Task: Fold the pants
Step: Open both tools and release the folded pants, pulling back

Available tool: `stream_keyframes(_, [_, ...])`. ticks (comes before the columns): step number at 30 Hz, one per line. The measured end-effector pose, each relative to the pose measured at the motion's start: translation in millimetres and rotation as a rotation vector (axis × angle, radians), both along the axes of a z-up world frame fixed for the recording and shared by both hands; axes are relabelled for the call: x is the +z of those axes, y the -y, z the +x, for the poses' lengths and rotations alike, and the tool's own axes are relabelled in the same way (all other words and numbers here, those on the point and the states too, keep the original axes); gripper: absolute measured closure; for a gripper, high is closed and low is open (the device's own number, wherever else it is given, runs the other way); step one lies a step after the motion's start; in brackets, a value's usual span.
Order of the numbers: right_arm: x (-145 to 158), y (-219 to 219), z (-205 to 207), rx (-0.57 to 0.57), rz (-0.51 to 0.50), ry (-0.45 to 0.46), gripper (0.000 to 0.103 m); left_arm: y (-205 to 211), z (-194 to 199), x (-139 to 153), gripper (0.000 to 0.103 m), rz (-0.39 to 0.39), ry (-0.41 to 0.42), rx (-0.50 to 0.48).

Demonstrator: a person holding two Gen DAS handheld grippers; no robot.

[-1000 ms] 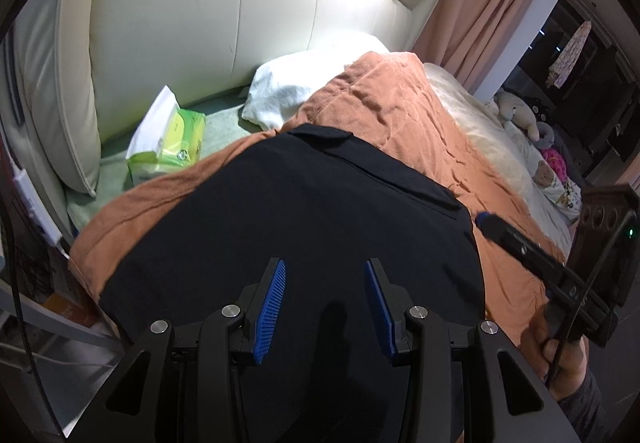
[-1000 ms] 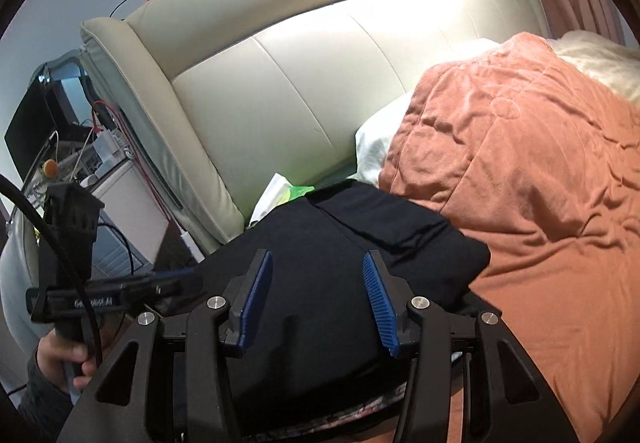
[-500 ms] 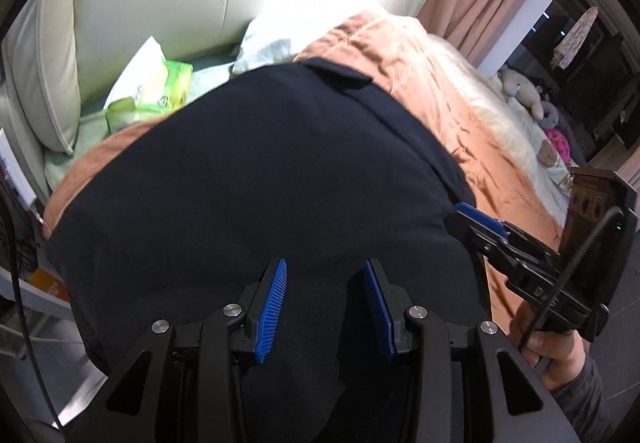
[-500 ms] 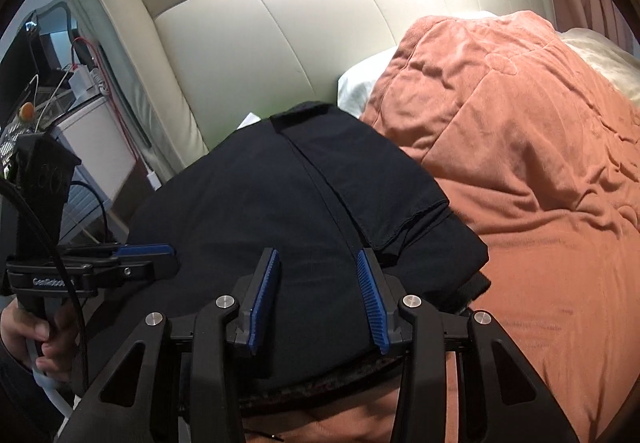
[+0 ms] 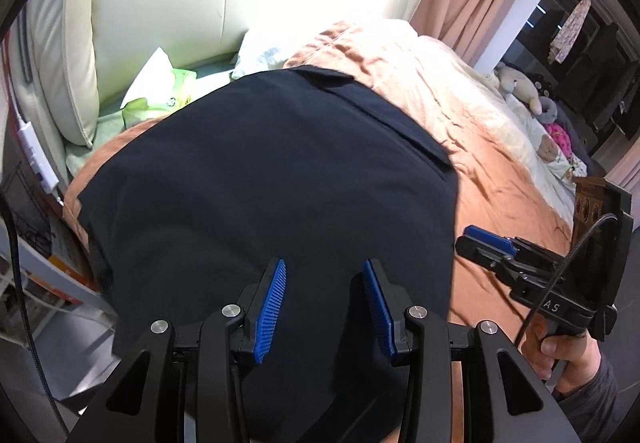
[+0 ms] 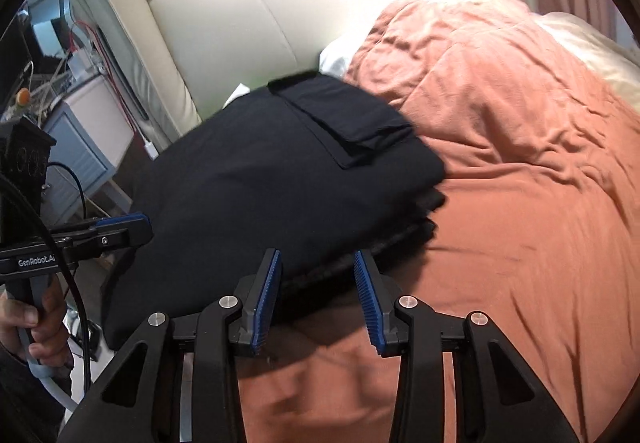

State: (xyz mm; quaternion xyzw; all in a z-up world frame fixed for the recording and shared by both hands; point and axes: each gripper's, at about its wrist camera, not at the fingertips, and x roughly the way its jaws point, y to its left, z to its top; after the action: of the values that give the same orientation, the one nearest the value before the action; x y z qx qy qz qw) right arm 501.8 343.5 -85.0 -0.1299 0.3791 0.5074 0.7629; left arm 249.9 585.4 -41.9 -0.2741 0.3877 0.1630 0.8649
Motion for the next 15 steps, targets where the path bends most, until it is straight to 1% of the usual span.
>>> stream_keyframes(4, [29.6,38.3,-9.6,-0.046,0.032,0.004,0.067,17.4,-14.2,24.8,0.059,0.025,0.005,-0.012])
stream_keyframes(5, [35.4,46.7,-13.6,-0.052,0.032,0.007,0.067,22.4,-19.4,33.9,0.054,0.031,0.013,-0.018])
stream_keyframes(6, [39.7,53.6,-16.5,-0.057,0.033,0.009,0.064,27.4,-24.3,40.8,0.049,0.041,0.019,-0.019])
stream_keyframes(7, [45.8,63.0,-19.8,-0.065,0.038,0.012,0.061,32.3,-29.1,48.1,0.038,0.059,0.029,-0.019])
stream_keyframes(8, [51.5,72.2,-23.1,-0.074,0.045,0.017,0.051,38.8,-35.5,58.7,0.027,0.078,0.041,-0.021])
stream_keyframes(9, [56.4,80.8,-26.8,-0.087,0.051,0.027,0.038,43.9,-39.3,63.9,0.022,0.089,0.049,-0.023])
stream_keyframes(10, [61.5,90.0,-31.2,-0.101,0.060,0.041,0.031,51.5,-45.3,74.1,0.013,0.107,0.064,-0.032])
stream_keyframes(11, [65.5,99.5,-35.7,-0.107,0.070,0.048,0.021,55.6,-48.4,78.6,0.006,0.119,0.068,-0.034])
stream_keyframes(12, [69.9,107.9,-39.2,-0.114,0.074,0.052,0.017,62.5,-53.3,86.4,0.003,0.140,0.071,-0.032])
stream_keyframes(13, [71.7,115.0,-42.9,-0.122,0.072,0.054,0.016,66.7,-56.3,91.2,0.001,0.152,0.071,-0.031])
stream_keyframes(15, [75.1,129.7,-50.8,-0.142,0.058,0.059,0.012,74.7,-61.2,99.8,0.001,0.170,0.058,-0.032])
